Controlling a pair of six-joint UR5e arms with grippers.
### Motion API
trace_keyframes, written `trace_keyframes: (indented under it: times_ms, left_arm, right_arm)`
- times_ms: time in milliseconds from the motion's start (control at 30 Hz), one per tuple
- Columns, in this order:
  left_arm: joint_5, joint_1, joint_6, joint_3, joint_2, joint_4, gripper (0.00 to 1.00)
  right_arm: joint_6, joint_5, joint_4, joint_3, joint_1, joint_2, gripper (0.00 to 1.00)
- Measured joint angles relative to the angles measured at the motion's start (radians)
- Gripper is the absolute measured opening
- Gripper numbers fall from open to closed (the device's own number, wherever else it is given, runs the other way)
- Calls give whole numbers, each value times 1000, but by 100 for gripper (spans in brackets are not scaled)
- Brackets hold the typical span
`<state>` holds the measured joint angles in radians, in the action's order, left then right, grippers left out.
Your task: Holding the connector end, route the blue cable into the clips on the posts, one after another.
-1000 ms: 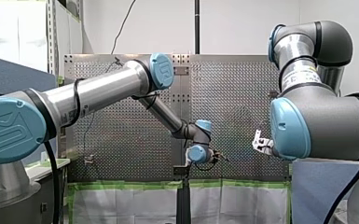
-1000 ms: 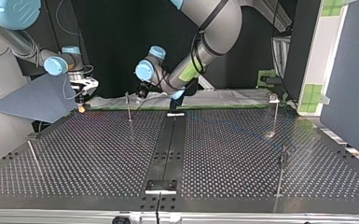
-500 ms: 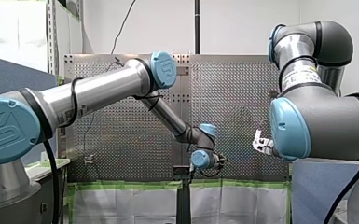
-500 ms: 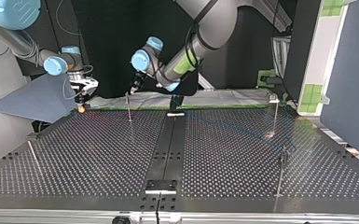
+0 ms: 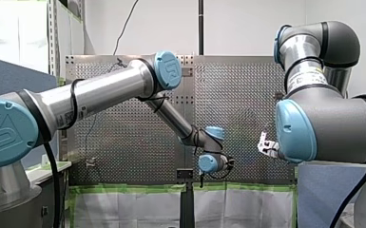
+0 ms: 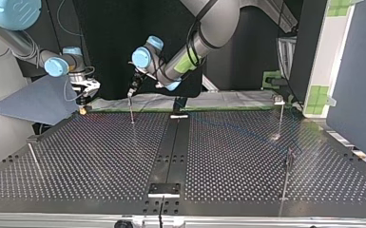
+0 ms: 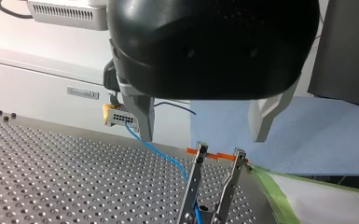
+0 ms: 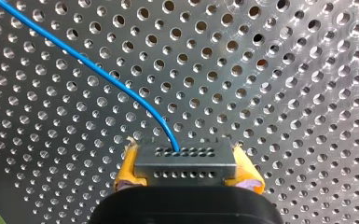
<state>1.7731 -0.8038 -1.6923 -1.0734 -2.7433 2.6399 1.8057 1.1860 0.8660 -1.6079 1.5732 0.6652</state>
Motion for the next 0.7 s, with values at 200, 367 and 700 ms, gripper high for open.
trace_keyframes:
  times_ms: [200, 367, 700]
  left_arm:
    - [23, -2, -8, 0, -1, 3, 100]
    - [46, -3, -4, 0, -3, 17, 100]
    - [56, -6, 26, 0, -7, 46, 100]
  right_arm:
    - [1, 0, 0, 0, 0, 0, 0]
    - [0, -2, 0, 0, 0, 0, 0]
    - [0, -3, -1, 0, 0, 0, 0]
